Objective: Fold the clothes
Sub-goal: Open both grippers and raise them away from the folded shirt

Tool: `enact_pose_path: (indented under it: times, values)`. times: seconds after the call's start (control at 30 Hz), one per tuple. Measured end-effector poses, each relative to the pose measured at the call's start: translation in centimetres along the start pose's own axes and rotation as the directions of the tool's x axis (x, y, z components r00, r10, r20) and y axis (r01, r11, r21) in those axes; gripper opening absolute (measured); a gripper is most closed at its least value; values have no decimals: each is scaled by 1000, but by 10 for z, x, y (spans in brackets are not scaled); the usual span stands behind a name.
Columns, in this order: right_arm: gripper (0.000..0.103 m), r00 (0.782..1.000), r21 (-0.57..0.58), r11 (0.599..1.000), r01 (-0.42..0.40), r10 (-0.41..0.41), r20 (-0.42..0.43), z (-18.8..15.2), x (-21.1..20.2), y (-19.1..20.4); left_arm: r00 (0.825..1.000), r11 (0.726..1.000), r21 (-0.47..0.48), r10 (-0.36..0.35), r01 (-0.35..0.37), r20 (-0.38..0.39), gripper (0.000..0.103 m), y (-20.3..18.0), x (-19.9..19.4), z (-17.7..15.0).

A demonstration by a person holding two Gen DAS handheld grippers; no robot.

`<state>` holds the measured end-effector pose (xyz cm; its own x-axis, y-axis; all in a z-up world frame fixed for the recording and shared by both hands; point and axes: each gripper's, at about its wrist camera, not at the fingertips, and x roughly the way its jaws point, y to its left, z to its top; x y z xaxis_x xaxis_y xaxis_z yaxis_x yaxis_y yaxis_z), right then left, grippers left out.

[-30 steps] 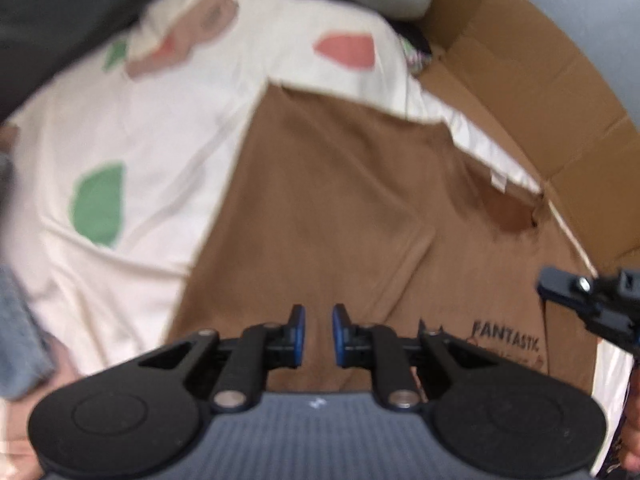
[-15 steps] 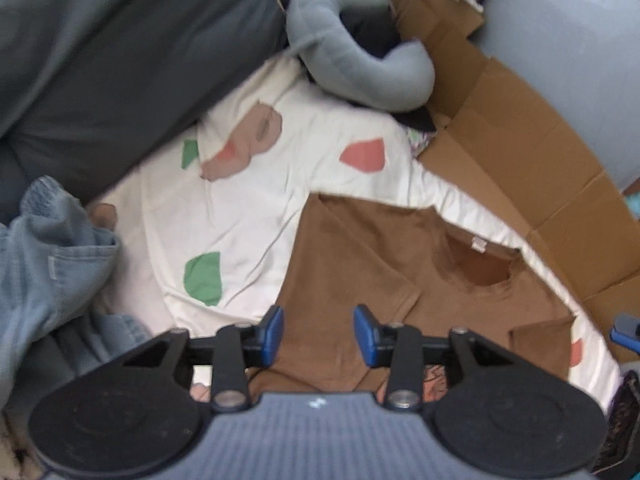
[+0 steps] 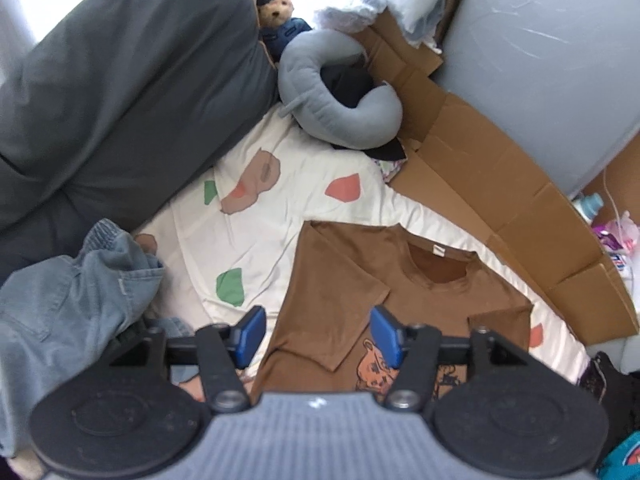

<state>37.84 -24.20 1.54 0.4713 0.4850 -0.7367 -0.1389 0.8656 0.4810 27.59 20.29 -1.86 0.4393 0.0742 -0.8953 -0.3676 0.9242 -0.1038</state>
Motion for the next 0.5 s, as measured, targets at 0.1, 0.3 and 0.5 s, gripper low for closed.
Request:
enact_pose_path:
  times: [0.1, 0.3, 0.5]
  values:
    - [45, 1000, -23, 1000, 5, -4, 17, 5, -31, 4, 1000, 1000, 1, 1, -1, 12, 68, 1, -23, 0]
    - [47, 999, -66, 998, 19, -15, 47, 3, -86, 3, 999, 1000, 21, -1, 0, 32, 72, 6, -61, -10]
    - [53, 998, -99, 995, 29, -23, 59, -12, -130, -16, 999, 1000, 16, 4, -5, 53, 76, 23, -91, -30]
